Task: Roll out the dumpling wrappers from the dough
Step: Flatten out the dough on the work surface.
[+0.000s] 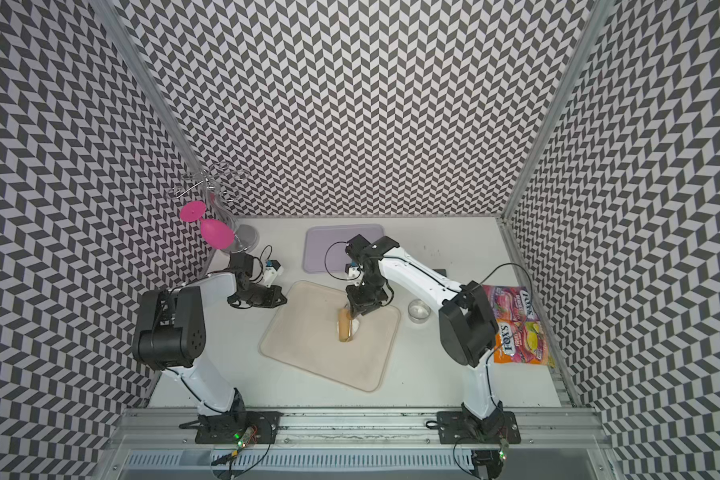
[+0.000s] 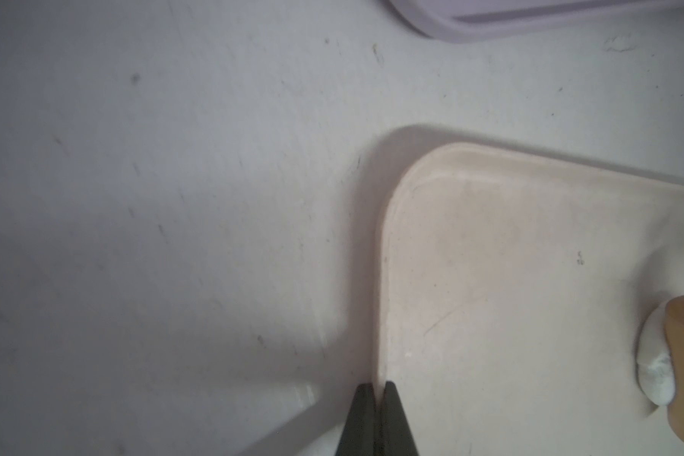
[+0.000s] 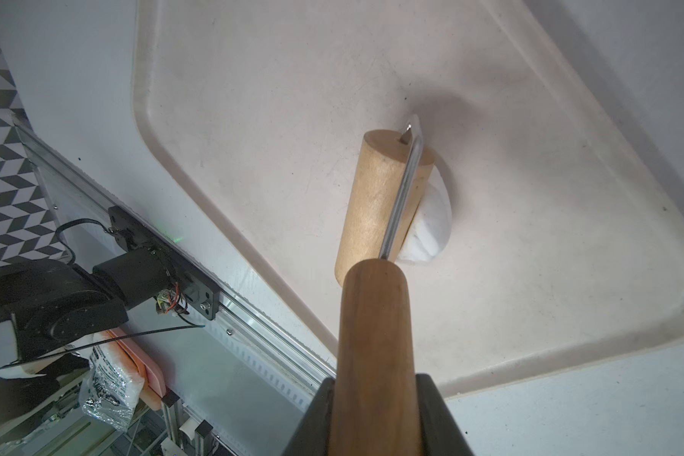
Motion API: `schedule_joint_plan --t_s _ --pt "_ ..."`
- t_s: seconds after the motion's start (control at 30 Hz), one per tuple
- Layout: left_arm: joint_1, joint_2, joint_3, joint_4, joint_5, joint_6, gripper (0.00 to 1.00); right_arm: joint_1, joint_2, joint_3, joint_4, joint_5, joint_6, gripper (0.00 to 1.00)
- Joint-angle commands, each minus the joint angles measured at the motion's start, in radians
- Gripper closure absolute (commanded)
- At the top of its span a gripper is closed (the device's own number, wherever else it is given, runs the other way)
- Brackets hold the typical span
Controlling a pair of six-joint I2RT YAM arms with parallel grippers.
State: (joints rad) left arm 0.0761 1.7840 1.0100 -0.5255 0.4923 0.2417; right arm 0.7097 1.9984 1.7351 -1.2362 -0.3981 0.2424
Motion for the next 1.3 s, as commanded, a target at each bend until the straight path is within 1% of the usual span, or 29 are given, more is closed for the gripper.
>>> schedule_joint_plan --t_s 0.0,0.7,0.83,1.03,1.17,1.27 --pt "-0.01 0.011 -0.025 -0.042 0.006 -0.013 1.0 0.028 0.217 -0.11 0.182 0.14 -0.002 1.0" --pt "-0.009 0.008 -0.025 -0.044 0.005 -0.015 1.0 0.028 0.241 -0.093 0.196 0.129 0.007 1.0" --pt "-0.01 0.009 -0.024 -0.044 0.004 -0.013 1.0 0.044 0.226 -0.046 0.208 0.065 -0.008 1.0" --pt "-0.01 0.008 -0.027 -0.044 0.0 -0.014 1.0 0.114 0.19 0.116 0.178 -0.041 -0.043 1.0" --pt "-0.01 0.008 -0.026 -0.042 0.0 -0.015 1.0 0.141 0.145 0.208 0.161 -0.113 -0.045 1.0" --pt "-0.01 0.009 -0.027 -0.042 -0.002 -0.015 1.0 0.146 0.093 0.238 0.173 -0.182 -0.033 1.0"
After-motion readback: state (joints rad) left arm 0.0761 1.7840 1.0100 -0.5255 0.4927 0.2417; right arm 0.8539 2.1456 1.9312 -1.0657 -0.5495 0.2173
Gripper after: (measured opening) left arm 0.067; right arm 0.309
